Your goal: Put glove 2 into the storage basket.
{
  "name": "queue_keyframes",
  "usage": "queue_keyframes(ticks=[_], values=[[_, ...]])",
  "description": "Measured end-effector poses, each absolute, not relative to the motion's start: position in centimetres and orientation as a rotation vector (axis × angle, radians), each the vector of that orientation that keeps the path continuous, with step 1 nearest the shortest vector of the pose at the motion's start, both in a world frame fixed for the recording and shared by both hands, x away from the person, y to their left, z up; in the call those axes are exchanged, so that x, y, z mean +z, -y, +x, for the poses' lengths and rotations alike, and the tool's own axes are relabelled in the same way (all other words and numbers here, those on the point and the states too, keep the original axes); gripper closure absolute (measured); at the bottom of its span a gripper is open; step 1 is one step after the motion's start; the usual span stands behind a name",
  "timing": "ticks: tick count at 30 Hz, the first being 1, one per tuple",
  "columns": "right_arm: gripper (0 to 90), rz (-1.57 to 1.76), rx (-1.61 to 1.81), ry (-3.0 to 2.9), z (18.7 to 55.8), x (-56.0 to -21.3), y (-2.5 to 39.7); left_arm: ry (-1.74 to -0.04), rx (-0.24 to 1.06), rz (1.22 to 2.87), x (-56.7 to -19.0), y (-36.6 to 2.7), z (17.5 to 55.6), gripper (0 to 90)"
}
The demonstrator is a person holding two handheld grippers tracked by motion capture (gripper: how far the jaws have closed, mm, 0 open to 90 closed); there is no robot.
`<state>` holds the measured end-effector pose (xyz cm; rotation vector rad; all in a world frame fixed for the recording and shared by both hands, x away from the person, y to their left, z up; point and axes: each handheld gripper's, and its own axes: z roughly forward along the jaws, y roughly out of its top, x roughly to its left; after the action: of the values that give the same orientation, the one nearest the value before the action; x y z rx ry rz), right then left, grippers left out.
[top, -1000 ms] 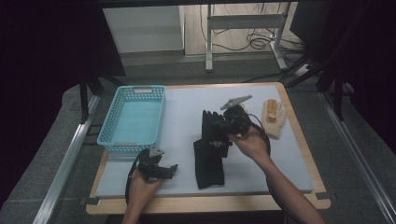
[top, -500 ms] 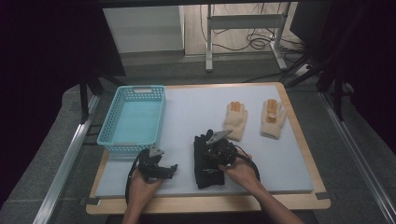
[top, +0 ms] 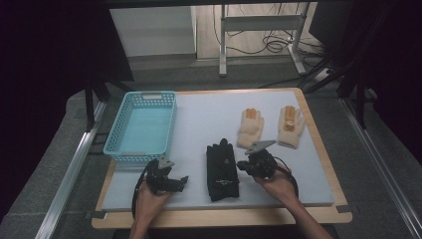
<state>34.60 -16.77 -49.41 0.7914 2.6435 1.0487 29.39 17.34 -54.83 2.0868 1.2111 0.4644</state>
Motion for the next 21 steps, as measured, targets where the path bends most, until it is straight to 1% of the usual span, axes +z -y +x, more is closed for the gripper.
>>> queue_keyframes(ticks=[4, 8, 10, 14, 21], values=[[88.6, 0.803, 1.072, -2.666, 33.3, -50.9, 17.6, -1.262, 0.451, 2.048, -54.8, -19.0, 28.8, 3.0], [88.6, 0.783, 1.068, -2.685, 32.4, -52.4, 17.3, -1.302, 0.489, 2.061, -55.1, -20.1, 28.5, 2.9], [88.5, 0.789, 1.106, -2.690, 32.2, -52.6, 17.0, -1.311, 0.466, 2.052, -55.2, -20.4, 28.6, 2.3], [88.5, 0.756, 1.118, -2.710, 31.8, -52.7, 15.6, -1.308, 0.452, 2.050, -55.3, -20.5, 28.8, 1.0], [88.1, 0.657, 1.137, -2.735, 31.5, -53.0, 11.8, -1.300, 0.459, 2.048, -55.3, -20.5, 28.7, 1.1]])
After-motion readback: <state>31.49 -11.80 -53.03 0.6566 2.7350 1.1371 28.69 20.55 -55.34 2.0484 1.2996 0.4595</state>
